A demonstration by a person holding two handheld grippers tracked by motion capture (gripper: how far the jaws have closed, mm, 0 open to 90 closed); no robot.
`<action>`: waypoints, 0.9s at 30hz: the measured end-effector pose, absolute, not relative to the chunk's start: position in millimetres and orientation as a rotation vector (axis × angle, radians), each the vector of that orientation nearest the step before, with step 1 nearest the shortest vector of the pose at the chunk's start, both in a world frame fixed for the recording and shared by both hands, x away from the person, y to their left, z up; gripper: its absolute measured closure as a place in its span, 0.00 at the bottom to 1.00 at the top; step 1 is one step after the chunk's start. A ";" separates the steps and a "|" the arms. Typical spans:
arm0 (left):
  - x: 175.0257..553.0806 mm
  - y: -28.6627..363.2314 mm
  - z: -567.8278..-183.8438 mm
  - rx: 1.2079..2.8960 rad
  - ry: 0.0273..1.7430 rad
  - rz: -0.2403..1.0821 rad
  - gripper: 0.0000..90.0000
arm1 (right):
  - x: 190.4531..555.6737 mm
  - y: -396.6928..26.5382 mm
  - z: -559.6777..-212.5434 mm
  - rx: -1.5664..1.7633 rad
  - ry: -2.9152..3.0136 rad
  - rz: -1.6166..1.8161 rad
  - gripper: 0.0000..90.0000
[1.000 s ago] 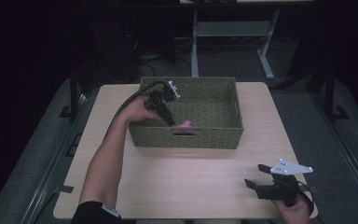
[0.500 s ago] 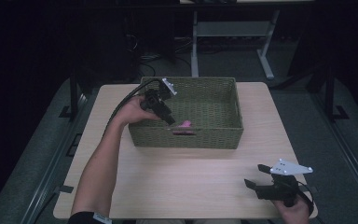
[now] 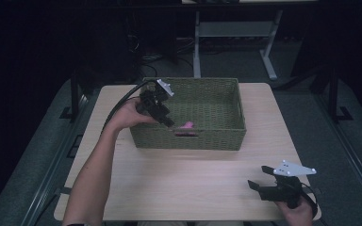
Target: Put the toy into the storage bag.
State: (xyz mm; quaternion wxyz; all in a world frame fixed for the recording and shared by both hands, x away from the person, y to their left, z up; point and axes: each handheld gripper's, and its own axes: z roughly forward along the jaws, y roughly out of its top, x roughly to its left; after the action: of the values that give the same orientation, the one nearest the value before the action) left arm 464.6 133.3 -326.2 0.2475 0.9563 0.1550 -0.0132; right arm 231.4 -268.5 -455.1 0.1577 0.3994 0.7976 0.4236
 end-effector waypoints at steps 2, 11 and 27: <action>461.9 132.1 -325.3 2.606 0.425 -0.038 0.37 | 231.4 -268.5 -455.4 1.144 2.282 1.213 0.23; 452.9 135.8 -321.6 2.575 0.418 -0.022 0.35 | 230.7 -269.5 -455.1 1.154 2.274 1.213 0.23; 434.9 136.5 -315.1 2.602 0.372 -0.014 0.31 | 230.5 -271.0 -455.0 1.154 2.266 1.211 0.23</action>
State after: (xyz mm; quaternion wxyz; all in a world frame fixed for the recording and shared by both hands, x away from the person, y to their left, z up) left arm 434.9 136.5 -315.1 0.2538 0.9575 0.1369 -0.0052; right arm 230.5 -271.0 -455.0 0.1617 0.4045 0.7939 0.4243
